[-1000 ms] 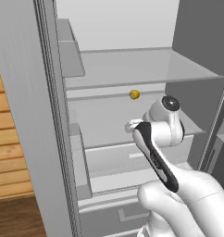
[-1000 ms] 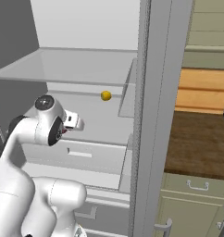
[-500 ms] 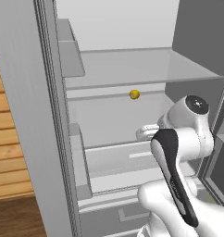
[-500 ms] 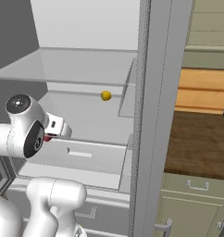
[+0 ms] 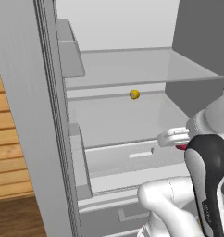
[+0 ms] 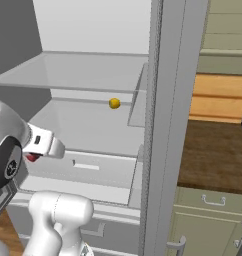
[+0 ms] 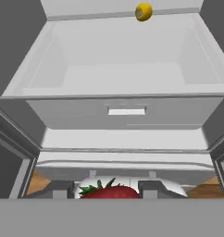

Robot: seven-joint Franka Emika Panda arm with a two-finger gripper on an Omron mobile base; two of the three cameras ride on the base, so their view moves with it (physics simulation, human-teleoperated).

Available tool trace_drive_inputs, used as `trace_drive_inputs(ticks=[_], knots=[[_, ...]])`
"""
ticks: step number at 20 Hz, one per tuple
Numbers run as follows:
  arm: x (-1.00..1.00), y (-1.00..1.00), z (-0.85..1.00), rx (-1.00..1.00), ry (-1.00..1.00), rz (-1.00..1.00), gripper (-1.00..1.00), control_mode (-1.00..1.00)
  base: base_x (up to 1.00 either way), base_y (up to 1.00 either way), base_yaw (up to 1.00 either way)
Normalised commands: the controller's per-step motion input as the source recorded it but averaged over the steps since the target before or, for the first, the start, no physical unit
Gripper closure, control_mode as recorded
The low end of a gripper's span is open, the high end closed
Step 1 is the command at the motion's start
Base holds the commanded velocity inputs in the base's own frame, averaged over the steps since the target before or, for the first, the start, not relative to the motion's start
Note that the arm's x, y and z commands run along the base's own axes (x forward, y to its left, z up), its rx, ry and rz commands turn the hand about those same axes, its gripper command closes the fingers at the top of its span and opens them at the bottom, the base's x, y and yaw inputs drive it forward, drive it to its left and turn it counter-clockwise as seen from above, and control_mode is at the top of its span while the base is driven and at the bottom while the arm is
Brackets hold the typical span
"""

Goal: Take the strawberry from the fridge and place it on top of the pancake, located on the dining counter.

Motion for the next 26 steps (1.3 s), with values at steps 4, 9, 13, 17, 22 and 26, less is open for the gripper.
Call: trace_drive_inputs(ticks=[4, 9, 13, 17, 22, 26], knots=[[-0.29, 0.04, -0.03, -0.02, 0.05, 0.0, 1.0, -1.0, 0.0, 0.0, 0.0], [-0.14, 0.1, -0.15, -0.02, 0.09, 0.0, 1.0, -1.0, 0.0, 0.0, 0.0], [-0.1, 0.0, -0.03, 0.0, 0.01, 0.0, 1.0, 1.0, -0.64, 0.0, 0.0], [0.0, 0.0, 0.0, 0.0, 0.0, 0.0, 1.0, 1.0, -1.0, 0.0, 0.0], [0.0, 0.0, 0.0, 0.0, 0.0, 0.0, 1.0, 1.0, -0.7, 0.13, -0.2], [0.0, 0.0, 0.0, 0.0, 0.0, 0.0, 1.0, 1.0, -0.18, 0.14, -0.45]])
